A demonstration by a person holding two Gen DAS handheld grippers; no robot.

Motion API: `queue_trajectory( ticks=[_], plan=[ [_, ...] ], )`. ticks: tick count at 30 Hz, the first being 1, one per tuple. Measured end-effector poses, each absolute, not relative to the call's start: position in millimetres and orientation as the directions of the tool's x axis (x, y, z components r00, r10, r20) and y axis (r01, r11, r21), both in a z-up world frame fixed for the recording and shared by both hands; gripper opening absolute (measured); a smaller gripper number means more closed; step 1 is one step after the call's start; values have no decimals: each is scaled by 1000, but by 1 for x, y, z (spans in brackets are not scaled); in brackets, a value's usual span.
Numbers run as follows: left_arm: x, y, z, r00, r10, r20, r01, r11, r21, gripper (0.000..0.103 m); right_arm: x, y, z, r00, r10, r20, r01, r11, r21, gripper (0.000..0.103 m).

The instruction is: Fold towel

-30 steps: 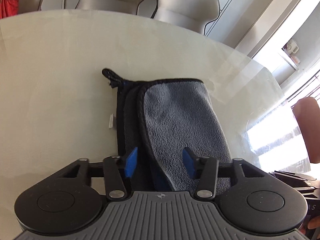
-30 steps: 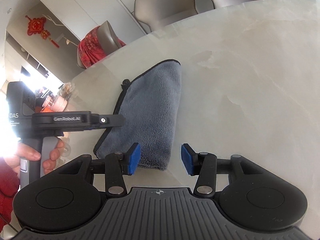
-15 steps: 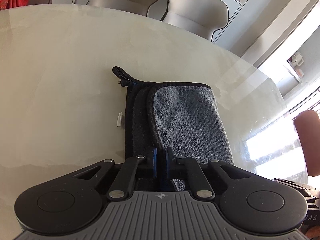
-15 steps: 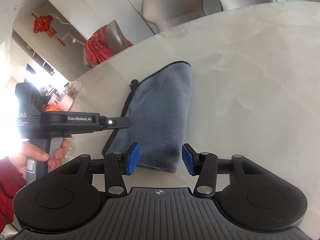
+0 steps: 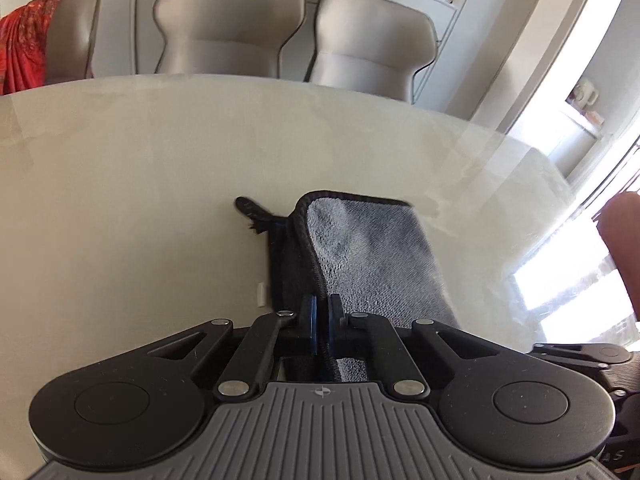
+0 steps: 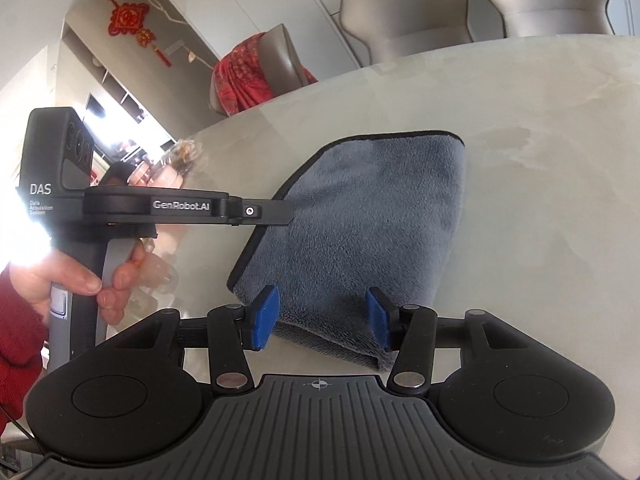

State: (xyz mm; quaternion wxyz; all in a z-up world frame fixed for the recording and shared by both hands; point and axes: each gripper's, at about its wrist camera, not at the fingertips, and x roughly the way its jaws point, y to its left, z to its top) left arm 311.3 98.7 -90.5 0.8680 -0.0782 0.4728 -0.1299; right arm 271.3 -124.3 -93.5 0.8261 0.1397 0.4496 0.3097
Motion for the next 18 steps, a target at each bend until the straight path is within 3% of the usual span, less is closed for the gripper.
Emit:
queue_trajectory(
  ticks=[8,14,18],
  plan=[
    [303,93,-104,490,-273,-828,121,962,-245,6,272,-122,-99,374,629,-682,-399,772,494,50],
    [302,93,-100,495,-202,-845,108,979,-171,28,274,-122,-93,376,626,-683,-431,771,469,50],
    [298,88,-81,562,-197,-803,155,979,-131,32,283,-121,-91,404,622,-671,-437,776,456,51]
  ],
)
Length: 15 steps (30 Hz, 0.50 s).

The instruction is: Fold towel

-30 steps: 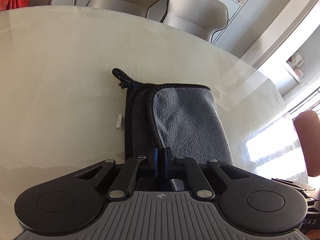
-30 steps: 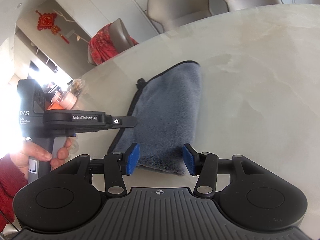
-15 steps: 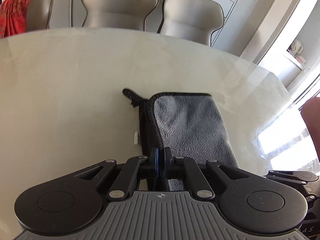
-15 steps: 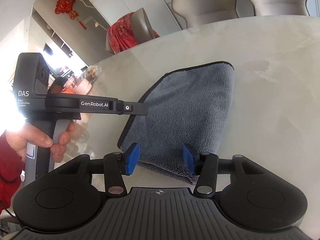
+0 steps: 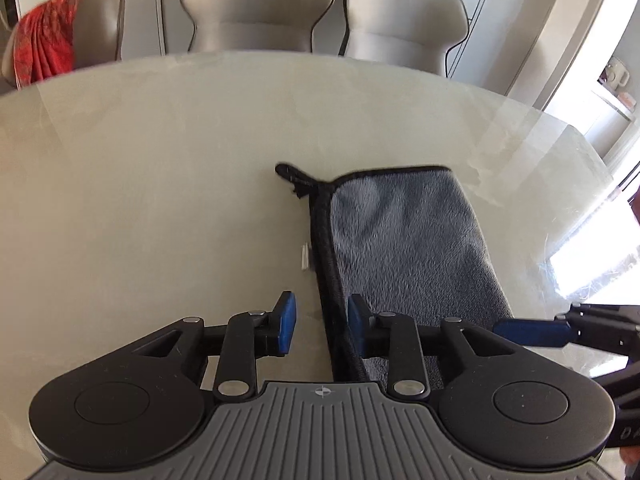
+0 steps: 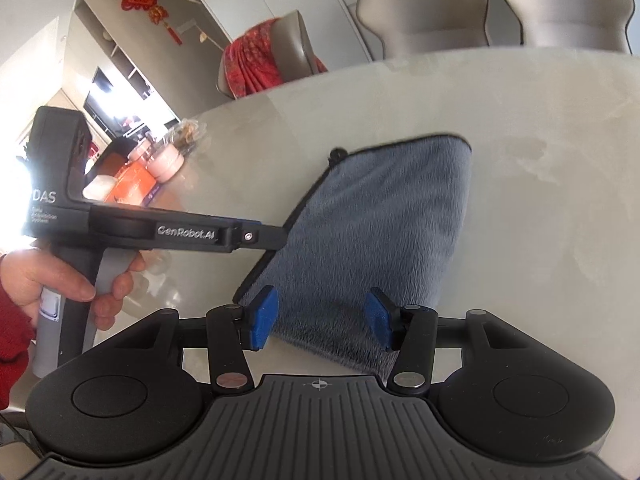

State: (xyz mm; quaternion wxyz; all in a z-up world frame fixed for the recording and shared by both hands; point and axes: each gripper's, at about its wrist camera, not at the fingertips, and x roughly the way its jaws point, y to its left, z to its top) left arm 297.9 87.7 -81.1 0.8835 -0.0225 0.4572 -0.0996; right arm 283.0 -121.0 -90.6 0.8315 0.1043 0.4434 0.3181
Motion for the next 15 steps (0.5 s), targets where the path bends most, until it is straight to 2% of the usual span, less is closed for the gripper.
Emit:
queue_trajectory(
  ticks=[4,8,13,15],
  plan=[
    [297,76,-73,592,-267,-760,226,961,-162,45,284,-114,-103,367,611,-701,-461,774,434,53],
    [309,56,-86,564,-310,-765,281,944,-175,45,279,-110,-103,330,608,-722,-523,754,396,55],
    [308,56,-111,477,-274,-835,264,951,-161,45,280,-116,-98,279,630,-725,-559,720,411,55],
    [298,61,-113,478,-271,-836,273,950,-152,45,286,-122,-88,290,632,-718,-587,710,388,55]
  ],
)
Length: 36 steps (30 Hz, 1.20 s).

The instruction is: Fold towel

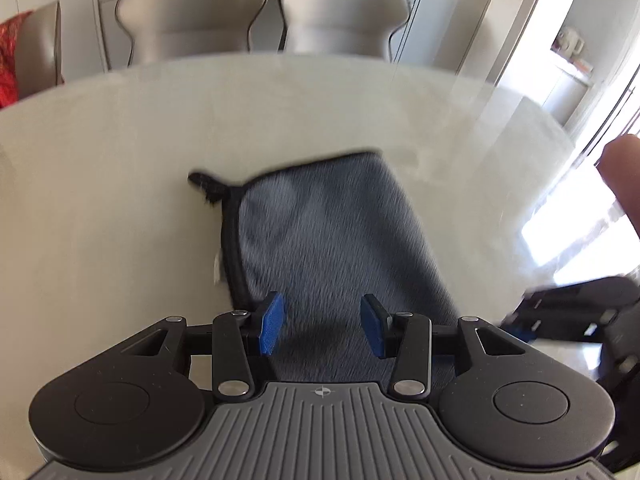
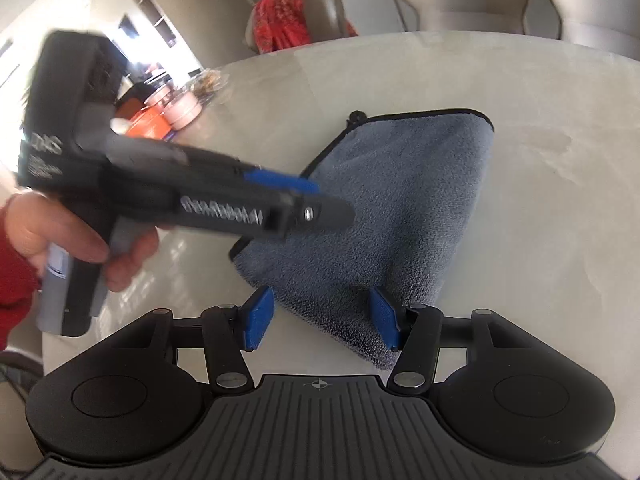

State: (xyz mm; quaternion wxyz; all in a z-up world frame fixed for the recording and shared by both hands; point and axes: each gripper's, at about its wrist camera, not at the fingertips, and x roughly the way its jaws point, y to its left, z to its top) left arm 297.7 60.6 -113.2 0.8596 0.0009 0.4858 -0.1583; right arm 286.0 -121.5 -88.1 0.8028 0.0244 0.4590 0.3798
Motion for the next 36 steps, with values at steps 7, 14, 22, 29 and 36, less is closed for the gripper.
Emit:
queue_trajectory(
  ticks=[7,14,22,29,36],
  plan=[
    [277,61,-110,487,-245,-839,289,951,-110,45,339,-125,-80,393,605,-693,-605,738,301,55],
    [268,44,-114,519,-174,-837,267,963,-35,51,384,-103,-101,368,556,-745,-647,729,224,55],
    [269,39,-115,523,-151,-839,242,970,-24,56,408,-98,-122,378,485,-788,-644,750,152,62],
    [268,38,-114,527,-146,-837,217,976,-34,60,405,-101,-111,458,506,-731,-625,768,140,63],
    [255,41,-105,532,-164,-831,206,977,-61,68,346,-117,-94,428,599,-676,-663,717,215,63]
  ],
)
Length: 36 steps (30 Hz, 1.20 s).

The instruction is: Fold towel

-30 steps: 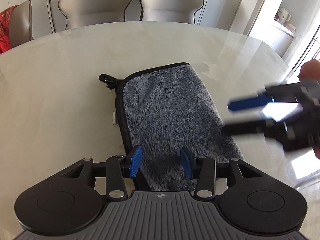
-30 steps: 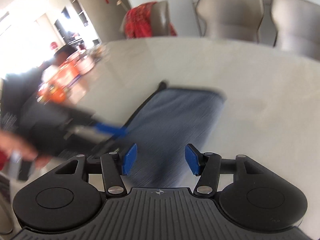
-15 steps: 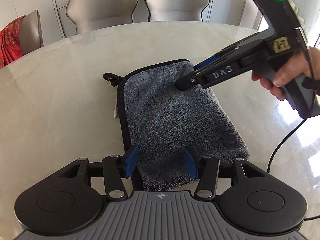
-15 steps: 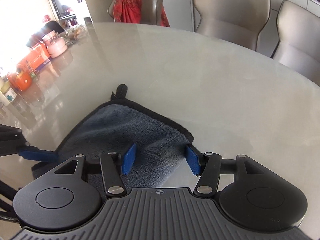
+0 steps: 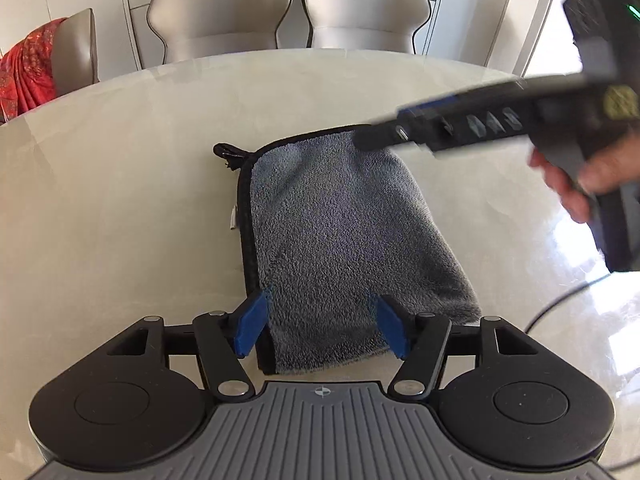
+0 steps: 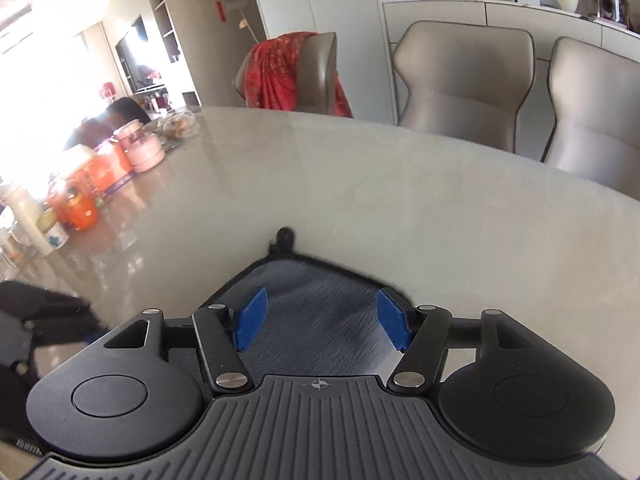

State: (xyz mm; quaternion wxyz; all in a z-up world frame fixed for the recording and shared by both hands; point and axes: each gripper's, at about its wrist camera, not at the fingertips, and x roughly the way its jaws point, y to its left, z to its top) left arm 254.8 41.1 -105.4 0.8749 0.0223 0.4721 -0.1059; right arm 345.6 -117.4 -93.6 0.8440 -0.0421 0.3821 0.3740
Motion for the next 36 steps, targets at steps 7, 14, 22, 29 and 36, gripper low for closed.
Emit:
queue_trajectory(
  ticks=[7,14,22,29,36],
  plan=[
    [248,39,-114,502,-147,-852,214,976,-43,75,315,-112,-120,344,584,-735,-689,689,225,63],
    [247,44,-119,459,-151,-875,192,979,-69,75,295,-117,-124,344,524,-779,-715,684,144,64],
    [246,45,-114,491,-166,-855,196,978,-77,75,269,-108,-112,391,467,-793,-753,657,16,64],
    [250,47,-127,461,-135,-877,181,982,-56,75,265,-117,-120,384,455,-803,-680,728,87,66],
    [236,50,-123,451,-136,-882,150,986,-75,76,245,-137,-111,415,453,-789,-554,814,175,92]
  ],
)
